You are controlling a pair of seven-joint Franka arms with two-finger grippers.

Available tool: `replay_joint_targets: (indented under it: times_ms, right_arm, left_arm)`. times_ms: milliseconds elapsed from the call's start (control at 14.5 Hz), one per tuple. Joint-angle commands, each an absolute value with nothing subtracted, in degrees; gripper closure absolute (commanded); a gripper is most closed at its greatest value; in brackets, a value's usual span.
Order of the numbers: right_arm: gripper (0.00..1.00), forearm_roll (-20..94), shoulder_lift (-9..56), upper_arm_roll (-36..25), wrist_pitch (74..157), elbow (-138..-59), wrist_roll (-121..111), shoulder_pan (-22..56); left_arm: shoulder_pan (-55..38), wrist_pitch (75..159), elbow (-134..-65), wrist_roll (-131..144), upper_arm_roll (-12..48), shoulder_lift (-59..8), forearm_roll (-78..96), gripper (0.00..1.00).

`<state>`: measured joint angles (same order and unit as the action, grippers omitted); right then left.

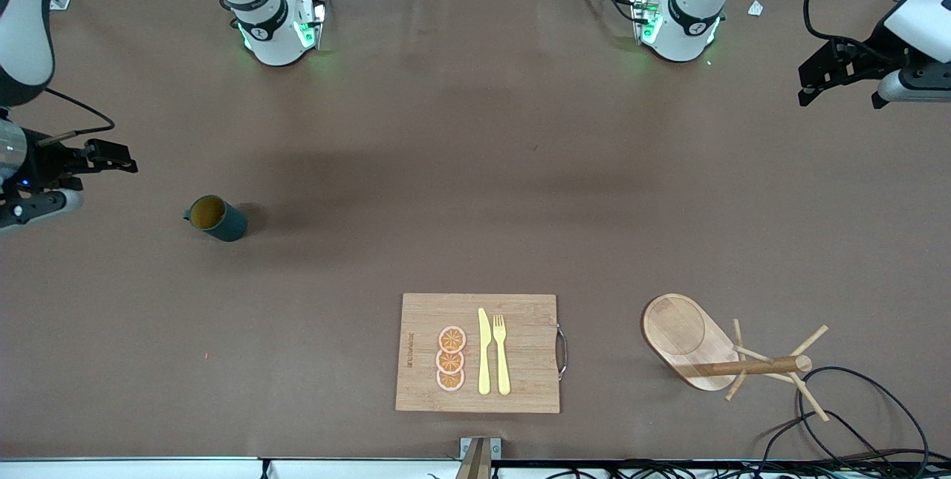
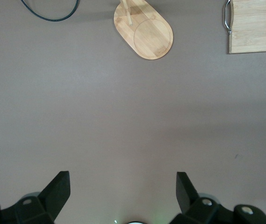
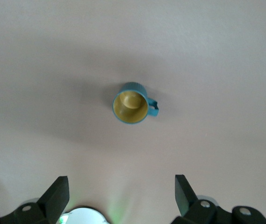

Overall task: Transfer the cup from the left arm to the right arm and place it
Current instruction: 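Raise the right gripper up off the mug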

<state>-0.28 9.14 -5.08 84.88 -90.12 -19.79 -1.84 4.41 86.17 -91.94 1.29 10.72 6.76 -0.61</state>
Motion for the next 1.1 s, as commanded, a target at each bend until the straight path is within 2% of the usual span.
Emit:
replay_joint_targets:
  times_ms: [0,275,551,1033]
  right_arm:
    - [0.00,-0.5,8.7,-4.1,81.3,-88.4,-11.9,-2.2]
    - [0.00,-0.4,8.1,-4.3,78.5,-86.4,-7.7,-1.4]
    - [0.00,-1.3,8.4,-4.4,74.5,-80.4,-2.3,-0.4]
    - [0.00,-0.4,8.8,-4.4,74.3,-79.9,0.1,0.1]
  left_arm:
    - [4.7,85.6,-92.5,1.7,11.0,7.8,-0.5,0.00]
    - [4.7,85.6,-91.5,0.5,11.0,7.2,-0.5,0.00]
    - [4.7,85.4,-90.4,0.5,11.0,6.8,-0.6,0.00]
    - [4.7,84.8,-90.4,0.4,11.0,6.8,-0.5,0.00]
